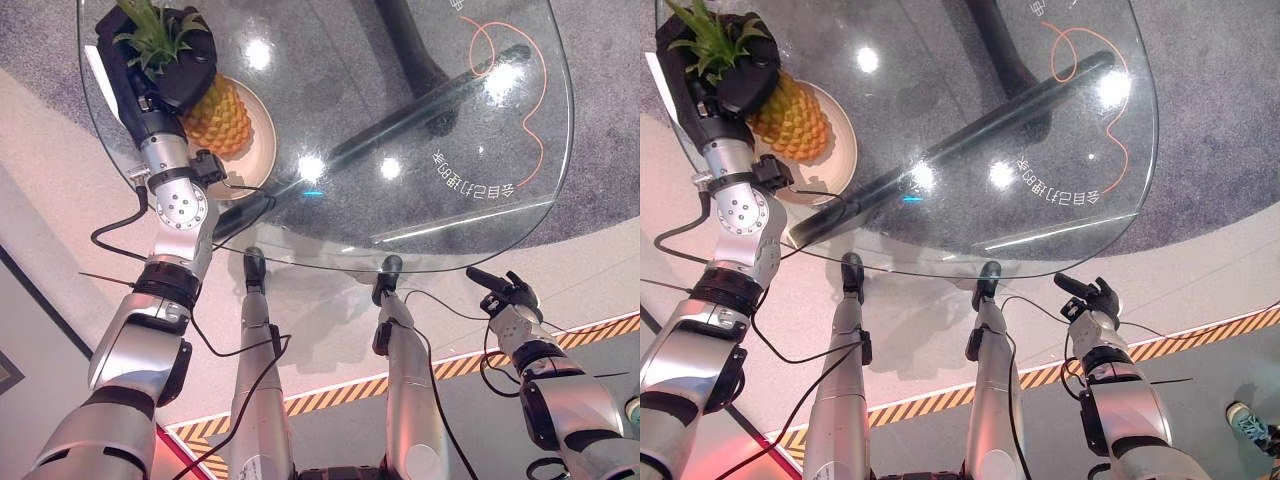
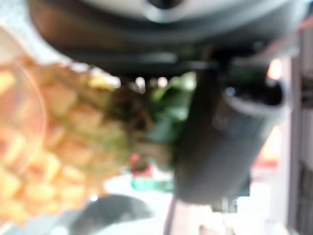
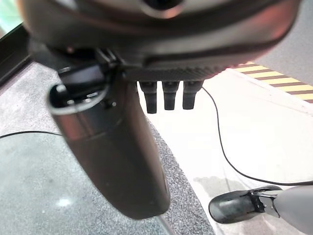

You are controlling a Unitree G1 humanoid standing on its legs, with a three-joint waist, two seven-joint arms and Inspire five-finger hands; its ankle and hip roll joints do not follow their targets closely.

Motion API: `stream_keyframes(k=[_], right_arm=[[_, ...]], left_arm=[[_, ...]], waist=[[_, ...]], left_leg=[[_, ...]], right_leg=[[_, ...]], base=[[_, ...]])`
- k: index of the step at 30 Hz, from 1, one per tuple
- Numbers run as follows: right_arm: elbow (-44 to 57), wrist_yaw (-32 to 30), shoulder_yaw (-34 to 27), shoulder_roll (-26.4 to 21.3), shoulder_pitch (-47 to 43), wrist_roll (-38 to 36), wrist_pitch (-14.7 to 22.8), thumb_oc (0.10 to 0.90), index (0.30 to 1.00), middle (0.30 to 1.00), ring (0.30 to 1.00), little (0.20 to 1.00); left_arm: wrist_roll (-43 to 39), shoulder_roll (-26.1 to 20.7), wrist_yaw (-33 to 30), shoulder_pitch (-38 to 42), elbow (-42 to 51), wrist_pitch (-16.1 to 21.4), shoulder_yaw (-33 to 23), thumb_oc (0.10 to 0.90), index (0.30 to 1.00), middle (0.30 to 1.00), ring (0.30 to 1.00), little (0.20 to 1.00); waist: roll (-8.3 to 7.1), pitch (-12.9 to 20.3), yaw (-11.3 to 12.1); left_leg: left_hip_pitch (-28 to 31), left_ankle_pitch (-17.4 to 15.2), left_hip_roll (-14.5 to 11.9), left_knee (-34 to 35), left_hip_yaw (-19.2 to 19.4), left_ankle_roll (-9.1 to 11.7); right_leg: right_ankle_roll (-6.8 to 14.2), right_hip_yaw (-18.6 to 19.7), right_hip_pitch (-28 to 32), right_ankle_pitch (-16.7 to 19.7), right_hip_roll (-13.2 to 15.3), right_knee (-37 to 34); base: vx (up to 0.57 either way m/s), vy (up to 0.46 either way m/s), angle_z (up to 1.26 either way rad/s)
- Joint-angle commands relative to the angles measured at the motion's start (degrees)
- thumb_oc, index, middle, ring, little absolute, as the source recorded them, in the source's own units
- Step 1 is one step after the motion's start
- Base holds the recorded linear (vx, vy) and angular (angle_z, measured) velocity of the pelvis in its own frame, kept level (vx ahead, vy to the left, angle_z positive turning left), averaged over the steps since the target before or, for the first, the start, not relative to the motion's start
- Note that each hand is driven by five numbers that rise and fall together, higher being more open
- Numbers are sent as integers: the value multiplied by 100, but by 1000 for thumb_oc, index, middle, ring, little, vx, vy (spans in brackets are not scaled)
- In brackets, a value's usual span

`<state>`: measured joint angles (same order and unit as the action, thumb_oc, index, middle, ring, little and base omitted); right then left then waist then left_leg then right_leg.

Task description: Pick up the fruit to the plate

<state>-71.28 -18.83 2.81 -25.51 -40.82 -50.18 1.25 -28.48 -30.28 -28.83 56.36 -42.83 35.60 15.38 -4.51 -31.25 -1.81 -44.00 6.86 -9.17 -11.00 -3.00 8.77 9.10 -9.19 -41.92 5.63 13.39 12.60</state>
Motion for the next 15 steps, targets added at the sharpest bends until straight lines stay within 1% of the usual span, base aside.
stream_keyframes(k=[1,3,5,6,7,9,10,11,13,14,15], right_arm=[[-159,-184,37,-254,122,-93,135,800,900,900,900,900],[-155,-187,39,-258,121,-105,147,800,900,900,900,900],[-184,-175,48,-251,145,-102,179,800,900,900,900,900],[-178,-181,41,-259,124,-101,172,800,900,900,900,900],[-178,-185,48,-263,133,-103,164,800,900,900,900,900],[-180,-177,35,-280,103,-104,159,800,900,900,900,900],[-185,-193,42,-270,107,-109,166,800,900,900,900,900],[-184,-202,35,-273,72,-104,166,800,900,900,900,900],[-199,-208,46,-274,84,-103,175,800,900,900,900,900],[-198,-201,35,-282,69,-101,177,800,900,900,900,900],[-202,-196,40,-287,78,-96,179,800,900,900,900,900]], left_arm=[[37,-444,55,992,112,949,-72,418,573,573,573,518],[28,-452,39,993,113,961,-66,476,622,622,622,576],[35,-432,8,972,107,964,-60,449,599,599,599,549],[32,-437,13,987,104,968,-66,446,596,596,596,546],[18,-435,24,972,92,974,-68,449,599,599,599,549],[6,-441,35,999,91,978,-69,449,599,599,599,549],[10,-418,56,974,62,1009,-79,446,596,596,596,546],[20,-417,53,999,63,1014,-85,443,594,594,594,543],[4,-414,54,964,70,1026,-81,443,594,594,594,543],[-12,-428,59,988,73,1029,-83,443,594,594,594,543],[-36,-436,62,981,72,1033,-85,443,594,594,594,543]], waist=[[-141,145,155],[-139,145,147],[-128,145,154],[-130,145,148],[-126,145,154],[-129,145,145],[-124,145,157],[-127,145,149],[-115,145,164],[-117,145,154],[-111,145,157]], left_leg=[[-71,-525,92,-430,160,-500],[-83,-515,101,-418,159,-502],[-37,-575,91,-440,166,-495],[-80,-532,102,-439,168,-499],[-47,-580,92,-456,171,-492],[-105,-530,109,-454,166,-500],[-58,-592,96,-460,165,-492],[-119,-535,113,-454,162,-497],[-77,-592,104,-474,166,-489],[-127,-538,121,-464,164,-496],[-111,-550,115,-464,168,-494]], right_leg=[[-148,-74,-12,50,-102,-43],[-151,-73,-31,61,-100,-50],[-144,-73,3,13,-106,-26],[-153,-72,-34,48,-99,-36],[-147,-70,-4,5,-106,-18],[-155,-73,-58,51,-91,-29],[-145,-80,-26,4,-98,-12],[-152,-82,-77,53,-86,-29],[-145,-82,-33,6,-95,-17],[-153,-81,-78,53,-85,-34],[-153,-78,-65,39,-88,-31]], base=[[0,0,0],[-15,6,0],[0,0,0],[0,0,0],[0,0,0],[0,0,0],[0,0,0],[0,0,0],[0,0,0],[0,0,0],[0,0,0]])
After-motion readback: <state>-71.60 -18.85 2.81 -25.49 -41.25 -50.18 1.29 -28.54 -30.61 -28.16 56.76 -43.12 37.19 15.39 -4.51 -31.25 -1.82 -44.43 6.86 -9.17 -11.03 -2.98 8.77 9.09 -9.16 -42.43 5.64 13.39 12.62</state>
